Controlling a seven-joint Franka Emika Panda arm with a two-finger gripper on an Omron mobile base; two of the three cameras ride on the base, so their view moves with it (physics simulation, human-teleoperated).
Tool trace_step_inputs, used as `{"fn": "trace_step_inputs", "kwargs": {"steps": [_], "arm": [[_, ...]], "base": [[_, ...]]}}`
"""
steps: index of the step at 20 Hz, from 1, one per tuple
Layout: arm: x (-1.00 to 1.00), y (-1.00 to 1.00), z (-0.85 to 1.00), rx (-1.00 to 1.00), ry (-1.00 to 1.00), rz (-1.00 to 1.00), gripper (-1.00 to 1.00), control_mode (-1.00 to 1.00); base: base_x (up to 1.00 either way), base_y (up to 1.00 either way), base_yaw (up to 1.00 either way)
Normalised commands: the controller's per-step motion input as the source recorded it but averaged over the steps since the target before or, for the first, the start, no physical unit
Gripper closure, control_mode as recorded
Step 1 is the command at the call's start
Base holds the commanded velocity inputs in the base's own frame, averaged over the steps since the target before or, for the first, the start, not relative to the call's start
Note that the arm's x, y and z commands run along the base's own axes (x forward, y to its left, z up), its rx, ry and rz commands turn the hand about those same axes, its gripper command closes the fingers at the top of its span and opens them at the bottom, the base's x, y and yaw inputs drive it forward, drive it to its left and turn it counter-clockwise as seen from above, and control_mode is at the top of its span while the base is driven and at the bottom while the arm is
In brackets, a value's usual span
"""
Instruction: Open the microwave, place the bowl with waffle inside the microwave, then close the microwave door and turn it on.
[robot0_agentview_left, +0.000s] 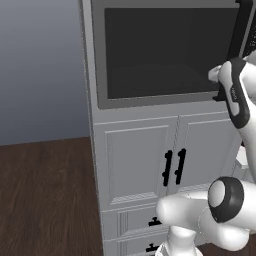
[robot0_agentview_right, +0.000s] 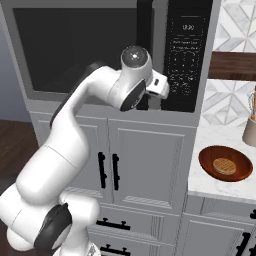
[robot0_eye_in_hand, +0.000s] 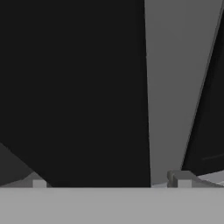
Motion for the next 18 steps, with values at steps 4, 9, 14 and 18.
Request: {"fn": "trace_step_inputs", "kwargs": {"steps": [4,9,14,18], "arm": [[0.46,-0.09,-0.49,0.00,-0.15,0.08,-1.00,-1.00],[0.58,-0.02,-0.67,-0.02,-0.16,0.10,-1.00,-1.00],[0.94,0.04,-0.82,-0.06,-0.10,0.10,1.00,-1.00],[1.00,0.21,-0.81,-0.07,-0.01,0.11,1.00,-1.00]], "base": [[0.00,0.00,0.00],[0.00,0.00,0.00],[0.00,0.00,0.00],[0.00,0.00,0.00]]}}
